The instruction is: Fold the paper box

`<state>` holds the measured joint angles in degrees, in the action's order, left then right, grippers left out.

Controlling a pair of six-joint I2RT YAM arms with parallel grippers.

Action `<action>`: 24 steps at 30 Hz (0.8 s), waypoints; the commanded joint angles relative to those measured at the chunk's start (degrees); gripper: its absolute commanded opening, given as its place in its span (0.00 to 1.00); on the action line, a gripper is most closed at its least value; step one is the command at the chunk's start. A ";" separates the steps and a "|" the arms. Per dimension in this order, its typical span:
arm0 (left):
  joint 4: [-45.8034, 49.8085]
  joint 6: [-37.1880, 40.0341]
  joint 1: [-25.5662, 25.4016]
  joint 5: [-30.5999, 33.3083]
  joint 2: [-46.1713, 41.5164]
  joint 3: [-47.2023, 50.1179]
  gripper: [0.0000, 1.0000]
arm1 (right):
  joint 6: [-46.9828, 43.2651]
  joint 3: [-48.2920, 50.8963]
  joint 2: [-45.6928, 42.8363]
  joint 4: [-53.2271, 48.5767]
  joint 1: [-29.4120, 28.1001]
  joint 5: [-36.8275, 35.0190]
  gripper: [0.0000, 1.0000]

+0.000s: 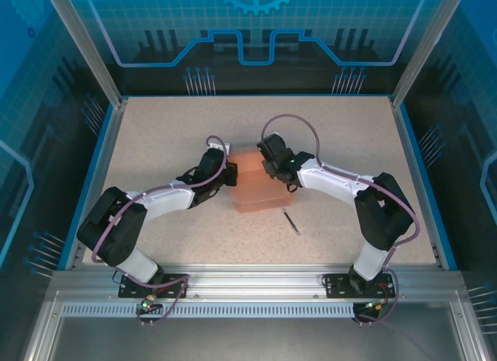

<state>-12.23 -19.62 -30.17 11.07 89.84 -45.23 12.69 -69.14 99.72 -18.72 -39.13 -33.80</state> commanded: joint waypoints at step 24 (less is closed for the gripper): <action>0.98 -0.07 0.15 0.48 -0.79 -1.88 0.00 | -0.81 1.64 -9.15 -4.75 0.90 9.62 0.47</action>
<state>-11.84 -19.59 -30.15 11.11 89.93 -45.63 11.44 -68.31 92.62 -22.37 -38.92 -26.79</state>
